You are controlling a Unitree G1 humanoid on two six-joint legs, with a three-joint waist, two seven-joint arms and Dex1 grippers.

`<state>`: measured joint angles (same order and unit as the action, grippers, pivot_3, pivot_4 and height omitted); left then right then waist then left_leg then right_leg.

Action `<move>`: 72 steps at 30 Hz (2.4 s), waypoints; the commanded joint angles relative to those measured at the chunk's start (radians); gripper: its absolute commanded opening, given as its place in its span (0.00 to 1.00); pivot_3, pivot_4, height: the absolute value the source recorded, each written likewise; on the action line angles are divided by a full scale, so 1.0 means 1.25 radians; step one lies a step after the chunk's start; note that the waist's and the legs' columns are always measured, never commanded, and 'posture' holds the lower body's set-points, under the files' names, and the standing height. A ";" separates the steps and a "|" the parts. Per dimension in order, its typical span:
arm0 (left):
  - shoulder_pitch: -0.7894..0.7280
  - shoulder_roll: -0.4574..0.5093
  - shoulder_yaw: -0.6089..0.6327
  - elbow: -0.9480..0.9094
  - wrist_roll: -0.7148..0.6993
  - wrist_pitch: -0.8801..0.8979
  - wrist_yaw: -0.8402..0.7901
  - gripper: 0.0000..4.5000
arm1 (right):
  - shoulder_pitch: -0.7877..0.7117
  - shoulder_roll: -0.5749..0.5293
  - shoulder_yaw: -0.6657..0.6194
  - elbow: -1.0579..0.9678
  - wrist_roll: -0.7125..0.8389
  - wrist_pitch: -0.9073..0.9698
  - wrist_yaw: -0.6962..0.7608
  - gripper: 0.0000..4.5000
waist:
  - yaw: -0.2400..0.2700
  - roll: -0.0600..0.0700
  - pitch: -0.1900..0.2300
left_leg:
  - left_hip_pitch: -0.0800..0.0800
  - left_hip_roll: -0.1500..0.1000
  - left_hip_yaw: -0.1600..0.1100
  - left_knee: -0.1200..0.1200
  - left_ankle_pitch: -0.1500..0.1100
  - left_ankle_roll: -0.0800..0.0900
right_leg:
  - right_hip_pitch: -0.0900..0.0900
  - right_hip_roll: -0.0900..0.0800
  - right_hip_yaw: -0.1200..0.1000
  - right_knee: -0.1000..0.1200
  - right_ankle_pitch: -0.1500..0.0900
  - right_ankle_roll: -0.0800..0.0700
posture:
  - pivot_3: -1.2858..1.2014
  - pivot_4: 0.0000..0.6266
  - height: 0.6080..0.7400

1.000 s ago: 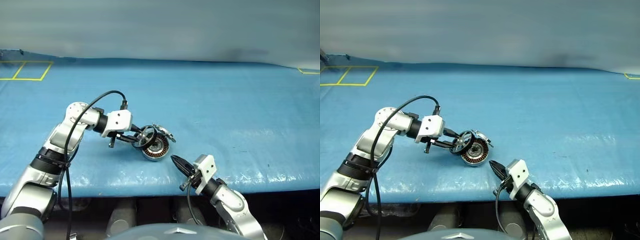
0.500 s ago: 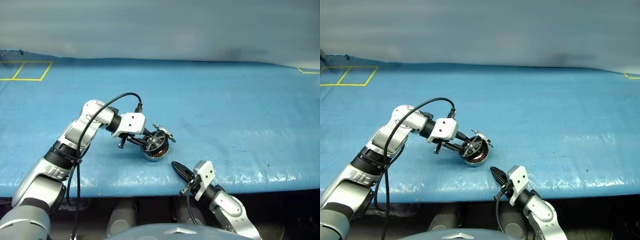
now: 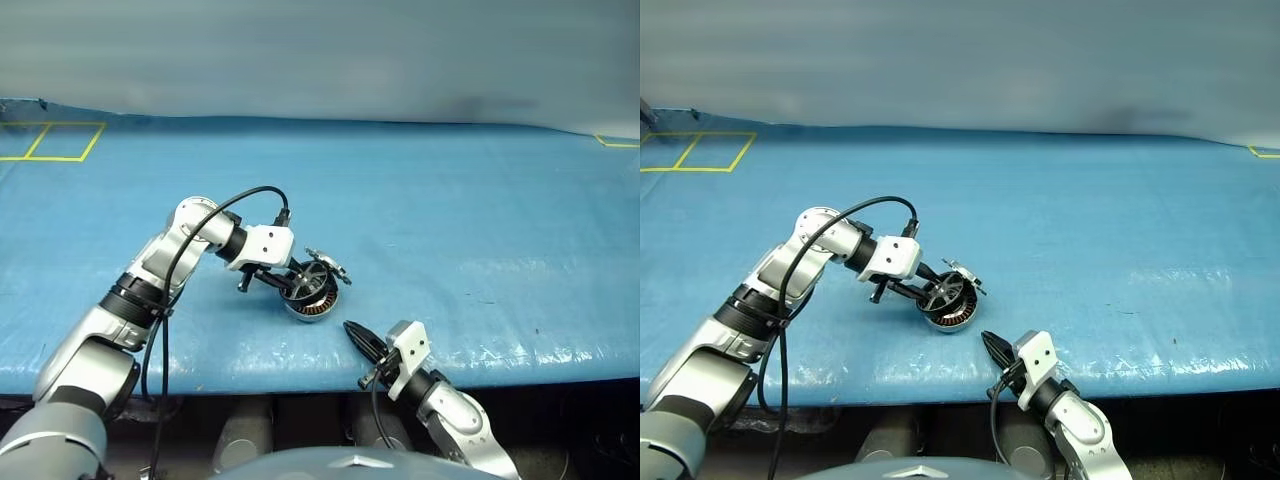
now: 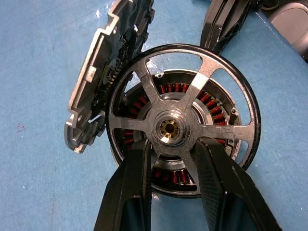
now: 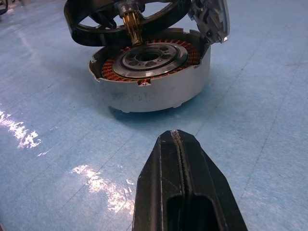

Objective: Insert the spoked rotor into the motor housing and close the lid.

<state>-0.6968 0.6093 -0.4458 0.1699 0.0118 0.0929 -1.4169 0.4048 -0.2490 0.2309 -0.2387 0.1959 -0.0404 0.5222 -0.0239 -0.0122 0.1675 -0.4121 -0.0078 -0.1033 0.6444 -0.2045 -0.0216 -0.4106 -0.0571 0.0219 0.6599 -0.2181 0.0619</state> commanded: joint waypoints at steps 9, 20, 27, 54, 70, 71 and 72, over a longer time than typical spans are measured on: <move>-0.027 -0.019 0.001 0.021 0.032 -0.024 0.014 0.22 | -0.003 0.002 0.006 -0.011 -0.010 -0.010 -0.006 0.00 | 0.000 0.000 0.000 | 0.000 0.000 0.000 0.000 0.000 0.000 | 0.000 0.000 0.000 0.000 0.000 0.000 | 0.52 0.24 1.00; -0.036 -0.012 -0.006 0.016 0.049 -0.027 -0.002 0.22 | -0.012 0.005 0.005 -0.002 -0.016 -0.006 -0.009 0.00 | 0.000 0.000 0.000 | 0.000 0.000 0.000 0.000 0.000 0.000 | 0.000 0.000 0.000 0.000 0.000 0.000 | 0.52 0.24 1.00; -0.043 -0.015 -0.020 0.019 0.066 -0.042 -0.010 0.22 | -0.015 0.008 0.005 0.000 -0.019 -0.006 -0.011 0.00 | 0.000 0.000 0.000 | 0.000 0.000 0.000 0.000 0.000 0.000 | 0.000 0.000 0.000 0.000 0.000 0.000 | 0.52 0.24 1.00; -0.052 -0.036 -0.080 -0.006 0.142 -0.046 -0.010 0.22 | -0.017 0.010 0.008 -0.003 -0.023 -0.002 -0.024 0.00 | 0.001 0.000 0.000 | 0.000 0.000 0.000 0.000 0.000 0.000 | 0.000 0.000 0.000 0.000 0.000 0.000 | 0.52 0.24 1.00; -0.039 -0.053 -0.088 -0.042 0.135 -0.032 -0.024 0.51 | -0.021 0.008 0.010 -0.003 -0.027 0.004 -0.025 0.00 | 0.001 0.000 0.000 | 0.000 0.000 0.000 0.000 0.000 0.000 | 0.000 0.000 0.000 0.000 0.000 0.000 | 0.52 0.24 1.00; -0.039 -0.055 -0.085 -0.044 0.131 -0.034 -0.023 0.58 | -0.020 0.008 0.010 -0.003 -0.027 0.004 -0.025 0.00 | 0.001 0.000 0.000 | 0.000 0.000 0.000 0.000 0.000 0.000 | 0.000 0.000 0.000 0.000 0.000 0.000 | 0.52 0.24 1.00; -0.037 -0.059 -0.080 -0.047 0.123 -0.029 -0.022 0.66 | -0.020 0.008 0.010 -0.003 -0.027 0.005 -0.025 0.00 | 0.001 0.000 0.000 | 0.000 0.000 0.000 0.000 0.000 0.000 | 0.000 0.000 0.000 0.000 0.000 0.000 | 0.52 0.24 1.00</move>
<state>-0.7458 0.5430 -0.5578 0.1477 0.1880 0.0469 -1.4413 0.3791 -0.2407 0.2403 -0.2281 0.1630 -0.0330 0.4939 -0.0225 -0.0120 0.1675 -0.4124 -0.0082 -0.1035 0.6444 -0.2045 -0.0215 -0.4106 -0.0575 0.0217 0.6597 -0.2182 0.0621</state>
